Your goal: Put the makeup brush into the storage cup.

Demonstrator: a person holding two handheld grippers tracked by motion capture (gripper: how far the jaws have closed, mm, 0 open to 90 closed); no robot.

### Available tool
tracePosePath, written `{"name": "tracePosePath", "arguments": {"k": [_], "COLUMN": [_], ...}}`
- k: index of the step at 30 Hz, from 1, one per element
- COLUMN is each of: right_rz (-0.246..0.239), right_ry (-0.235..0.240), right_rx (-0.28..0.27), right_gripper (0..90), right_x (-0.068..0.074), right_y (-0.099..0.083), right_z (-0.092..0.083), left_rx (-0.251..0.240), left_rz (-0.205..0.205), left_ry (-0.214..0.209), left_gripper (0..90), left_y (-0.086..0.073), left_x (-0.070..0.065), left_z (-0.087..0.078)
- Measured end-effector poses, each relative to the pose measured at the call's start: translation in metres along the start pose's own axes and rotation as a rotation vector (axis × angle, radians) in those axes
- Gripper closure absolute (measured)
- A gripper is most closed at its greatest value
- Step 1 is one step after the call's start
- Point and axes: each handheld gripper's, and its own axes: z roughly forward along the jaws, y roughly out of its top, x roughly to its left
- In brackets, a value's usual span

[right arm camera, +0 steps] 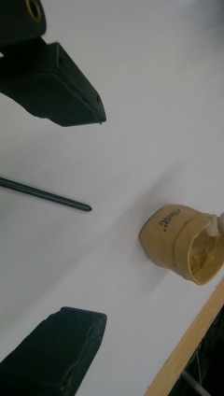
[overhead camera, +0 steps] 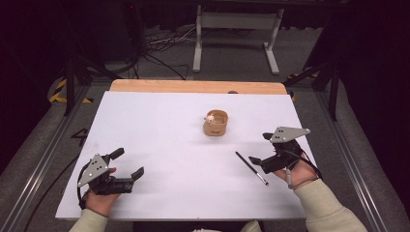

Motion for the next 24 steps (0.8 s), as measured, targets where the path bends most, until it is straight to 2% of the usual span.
{"name": "tracePosePath", "arguments": {"k": [3, 5, 12, 15, 18, 24], "right_rz": [-0.013, -0.020, -0.020, -0.033, -0.070, -0.070], "right_ry": [-0.002, -0.026, -0.042, -0.035, -0.018, -0.002], "right_rx": [0.055, 0.100, 0.178, 0.217, 0.252, 0.304], "right_gripper": [5.7, 7.5, 10.6, 10.6, 10.5, 10.5], "right_x": [0.000, 0.000, -0.003, -0.001, 0.001, 0.001], "right_y": [0.004, 0.006, 0.013, 0.016, 0.018, 0.023], "right_z": [0.001, 0.002, 0.005, 0.007, 0.011, 0.016], "left_rx": [0.001, 0.000, 0.009, 0.010, 0.013, 0.013], "left_rz": [0.000, 0.000, 0.001, 0.001, 0.001, 0.000], "left_ry": [0.000, -0.001, -0.002, -0.002, -0.001, -0.002], "left_gripper": [1.3, 1.4, 1.2, 1.0, 0.9, 0.8], "left_y": [0.000, 0.000, 0.000, 0.000, 0.000, 0.000], "left_x": [0.000, 0.000, 0.001, 0.000, 0.001, 0.001], "left_z": [0.000, 0.000, 0.000, 0.000, 0.000, 0.000]}}
